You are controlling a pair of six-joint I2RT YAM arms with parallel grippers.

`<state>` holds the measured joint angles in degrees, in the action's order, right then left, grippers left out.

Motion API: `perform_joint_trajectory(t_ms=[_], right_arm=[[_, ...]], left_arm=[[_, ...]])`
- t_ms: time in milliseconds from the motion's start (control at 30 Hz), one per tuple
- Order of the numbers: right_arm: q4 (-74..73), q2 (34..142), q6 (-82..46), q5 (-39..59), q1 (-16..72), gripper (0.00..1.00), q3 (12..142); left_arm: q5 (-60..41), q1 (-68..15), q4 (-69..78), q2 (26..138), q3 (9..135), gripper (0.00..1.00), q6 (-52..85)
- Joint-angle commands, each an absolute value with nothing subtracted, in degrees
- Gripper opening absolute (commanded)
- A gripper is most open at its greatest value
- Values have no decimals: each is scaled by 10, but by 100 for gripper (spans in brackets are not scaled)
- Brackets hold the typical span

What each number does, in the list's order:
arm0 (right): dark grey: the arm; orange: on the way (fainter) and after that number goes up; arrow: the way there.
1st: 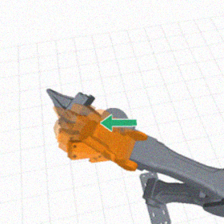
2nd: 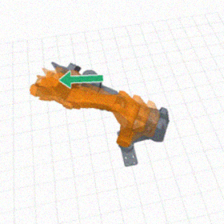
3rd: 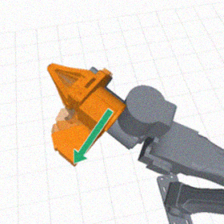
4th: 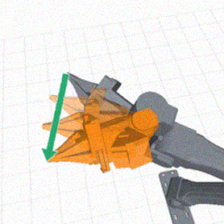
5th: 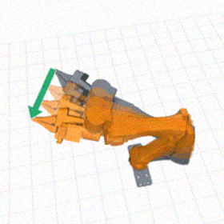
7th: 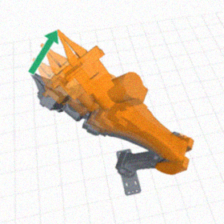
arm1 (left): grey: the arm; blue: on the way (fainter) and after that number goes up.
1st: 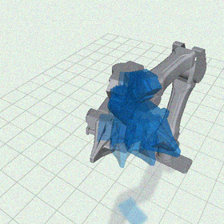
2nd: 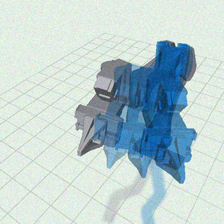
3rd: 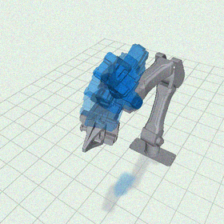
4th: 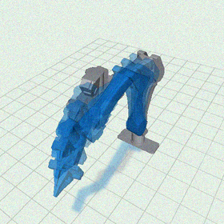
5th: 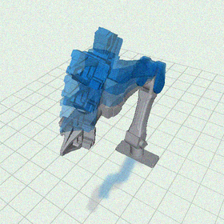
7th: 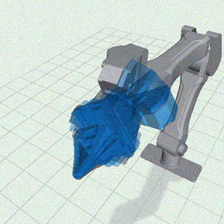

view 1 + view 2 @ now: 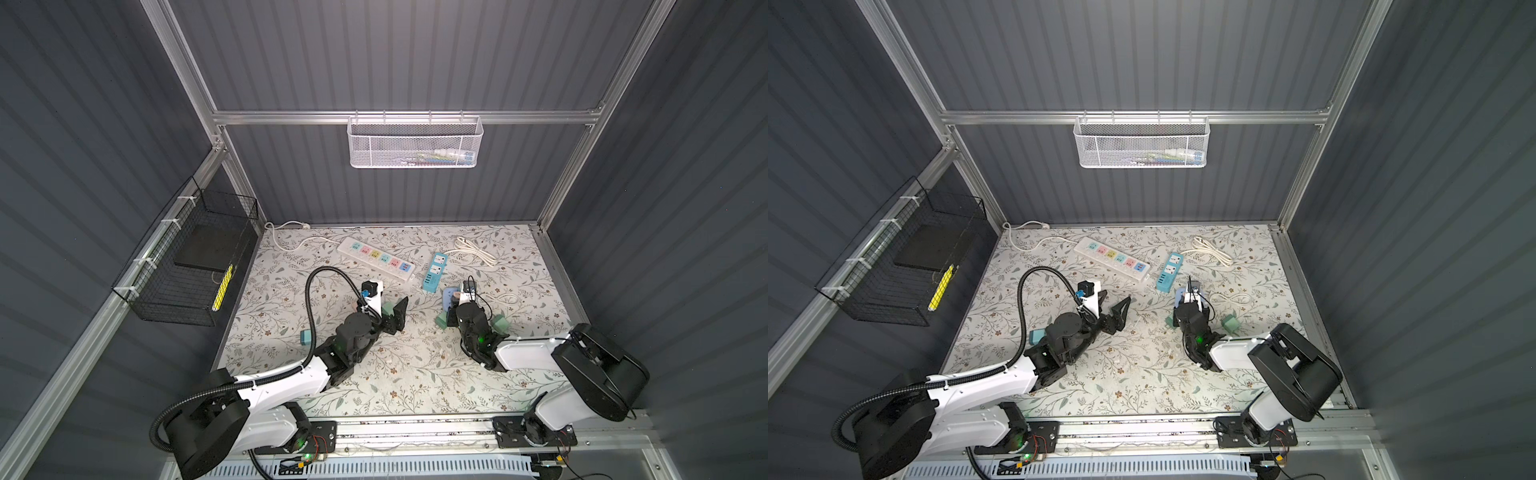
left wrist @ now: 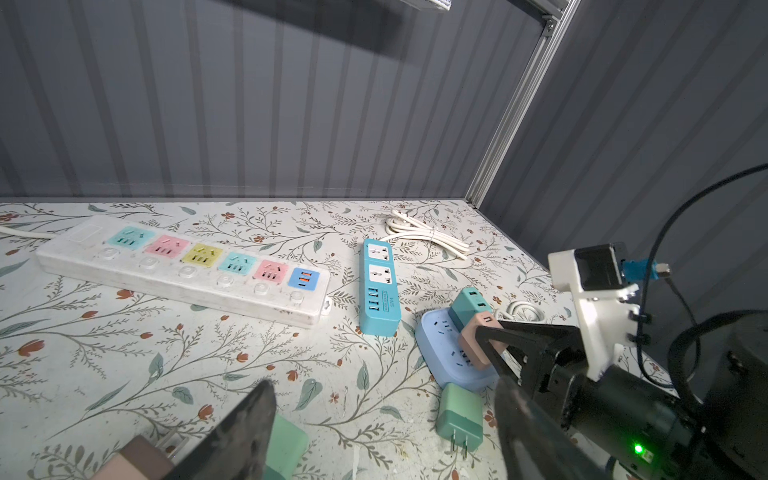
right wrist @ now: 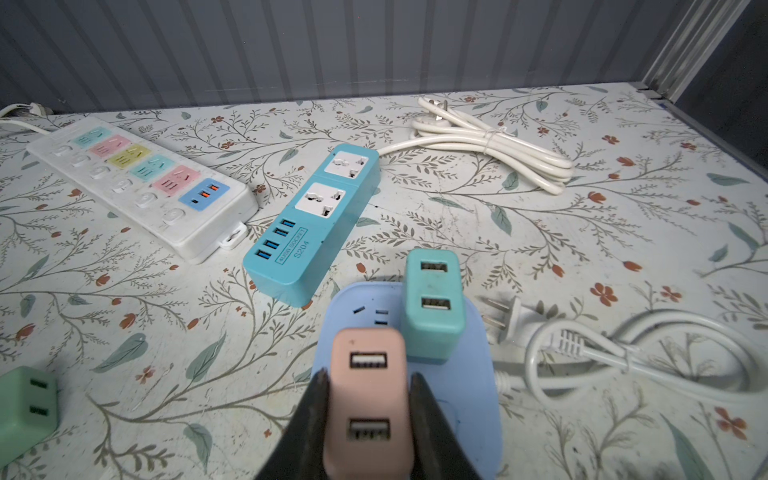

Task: Insert the plug
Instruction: 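Lower the pink adapter with the right gripper onto the light-blue socket cube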

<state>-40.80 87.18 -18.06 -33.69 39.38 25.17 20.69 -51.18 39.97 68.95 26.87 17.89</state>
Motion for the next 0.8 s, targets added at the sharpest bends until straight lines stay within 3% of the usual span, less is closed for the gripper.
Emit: perform_joint_trajectory(t_ms=[0,400,767], right_arm=[[-305,874,-189,-351,396,10,248],[-369,904,-145,-357,395,10,261],[-370,852,-126,-340,386,10,278]], left_arm=[[196,-508,416,676,269,82,193],[197,-508,459,651,225,82,199],[193,-508,463,635,224,83,198]])
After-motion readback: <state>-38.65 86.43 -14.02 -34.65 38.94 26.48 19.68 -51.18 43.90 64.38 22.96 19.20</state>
